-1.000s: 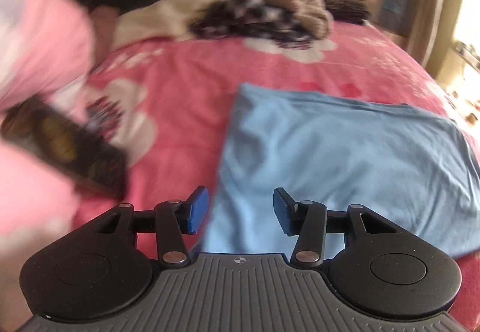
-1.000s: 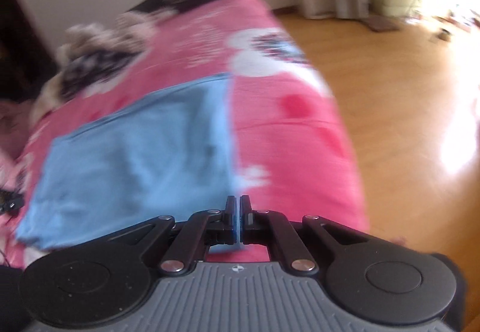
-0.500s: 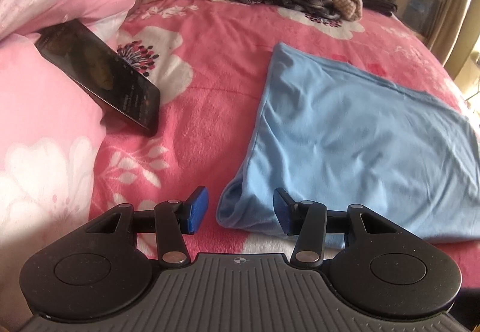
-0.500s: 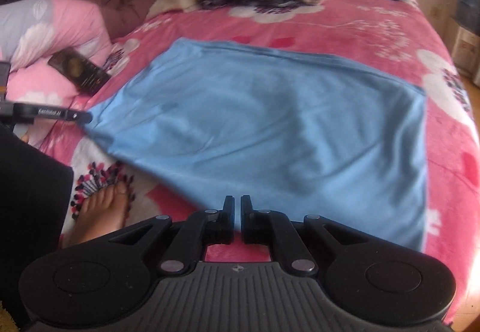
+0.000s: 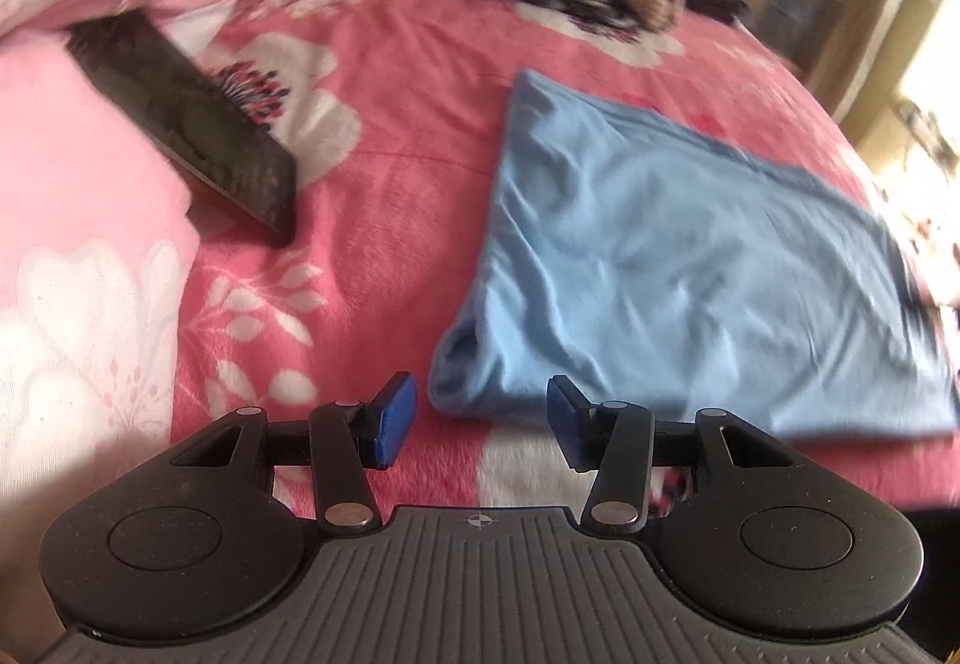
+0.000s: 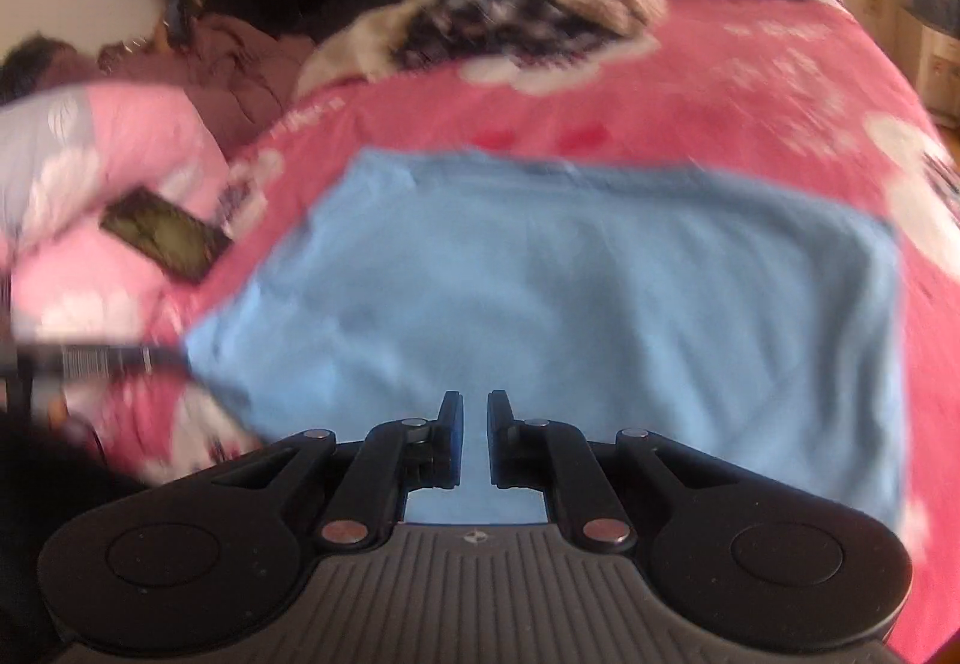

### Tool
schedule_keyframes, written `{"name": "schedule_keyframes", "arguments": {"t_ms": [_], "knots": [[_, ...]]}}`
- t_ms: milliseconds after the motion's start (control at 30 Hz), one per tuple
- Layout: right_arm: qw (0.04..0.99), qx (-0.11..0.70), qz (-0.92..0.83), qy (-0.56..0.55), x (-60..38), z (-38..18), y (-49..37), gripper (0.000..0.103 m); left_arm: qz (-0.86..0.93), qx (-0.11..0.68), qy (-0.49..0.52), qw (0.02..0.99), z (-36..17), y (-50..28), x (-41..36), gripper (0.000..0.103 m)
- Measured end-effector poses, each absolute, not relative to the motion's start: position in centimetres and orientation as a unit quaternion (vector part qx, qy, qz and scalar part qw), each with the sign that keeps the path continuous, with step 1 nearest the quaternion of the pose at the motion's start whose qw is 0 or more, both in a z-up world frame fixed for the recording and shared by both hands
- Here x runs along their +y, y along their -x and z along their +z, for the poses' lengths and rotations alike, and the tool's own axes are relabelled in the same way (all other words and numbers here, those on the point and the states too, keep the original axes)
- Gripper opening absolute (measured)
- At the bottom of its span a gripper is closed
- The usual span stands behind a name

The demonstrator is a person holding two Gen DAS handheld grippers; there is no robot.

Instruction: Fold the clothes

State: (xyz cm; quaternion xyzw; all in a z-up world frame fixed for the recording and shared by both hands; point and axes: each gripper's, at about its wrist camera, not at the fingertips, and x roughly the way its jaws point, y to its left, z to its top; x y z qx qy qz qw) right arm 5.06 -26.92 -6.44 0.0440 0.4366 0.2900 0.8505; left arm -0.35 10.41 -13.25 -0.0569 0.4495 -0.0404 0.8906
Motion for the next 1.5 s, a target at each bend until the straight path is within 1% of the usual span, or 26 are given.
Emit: {"name": "schedule_keyframes", "arguments": {"t_ms": [100, 167, 267, 433, 700, 800, 967, 1033, 1100, 1167, 1267, 1300, 1400, 1500], "knots": [[0.835, 0.431, 0.337, -0.058, -23.2, -5.4, -8.1, 0.012, -0.05, 0.448, 0.01, 0.893, -13.7, 0.8, 9.5, 0.048], [0.821, 0.434, 0.365, -0.063, -20.5, -5.3, -9.2, 0.02, -0.048, 0.442, -0.014, 0.896, -14.0, 0.9, 9.2, 0.048], [0.803, 0.439, 0.401, -0.045, -16.8, -6.0, -9.1, 0.02, -0.051, 0.438, -0.026, 0.897, -14.3, 0.6, 9.2, 0.048], [0.779, 0.428, 0.458, 0.036, -12.7, -7.8, -5.9, 0.02, -0.058, 0.435, 0.034, 0.898, -13.9, 0.1, 11.1, 0.047], [0.749, 0.346, 0.533, 0.187, -9.3, -9.8, 0.4, 0.02, -0.033, 0.45, 0.166, 0.877, -13.7, -0.5, 14.6, 0.045], [0.741, 0.331, 0.547, 0.205, -8.3, -10.4, 0.8, 0.02, -0.046, 0.438, 0.167, 0.882, -13.1, 0.1, 14.5, 0.045], [0.736, 0.342, 0.549, 0.199, -7.3, -11.6, -0.2, 0.018, -0.078, 0.431, 0.125, 0.89, -12.7, 0.0, 12.8, 0.044], [0.736, 0.347, 0.546, 0.203, -7.1, -12.2, -0.4, 0.015, -0.085, 0.428, 0.113, 0.893, -12.9, -0.1, 12.4, 0.04], [0.737, 0.346, 0.543, 0.208, -7.0, -12.6, -0.4, 0.015, -0.088, 0.426, 0.1, 0.895, -13.0, -0.1, 12.1, 0.035], [0.738, 0.342, 0.543, 0.207, -7.2, -12.5, -0.2, 0.015, -0.086, 0.426, 0.1, 0.895, -13.2, -0.2, 12.2, 0.033], [0.741, 0.338, 0.543, 0.205, -7.7, -12.5, 0.0, 0.015, -0.083, 0.425, 0.109, 0.895, -13.4, -0.4, 12.4, 0.013], [0.742, 0.338, 0.542, 0.205, -7.8, -12.5, 0.0, 0.015, -0.078, 0.425, 0.119, 0.894, -13.4, -0.5, 12.7, 0.008], [0.745, 0.336, 0.539, 0.204, -8.2, -12.5, 0.0, 0.015, -0.062, 0.43, 0.149, 0.888, -13.4, -0.9, 13.4, 0.001], [0.749, 0.333, 0.537, 0.2, -8.5, -12.3, -0.1, 0.015, -0.047, 0.441, 0.171, 0.88, -13.5, -1.4, 14.0, 0.0]]}}
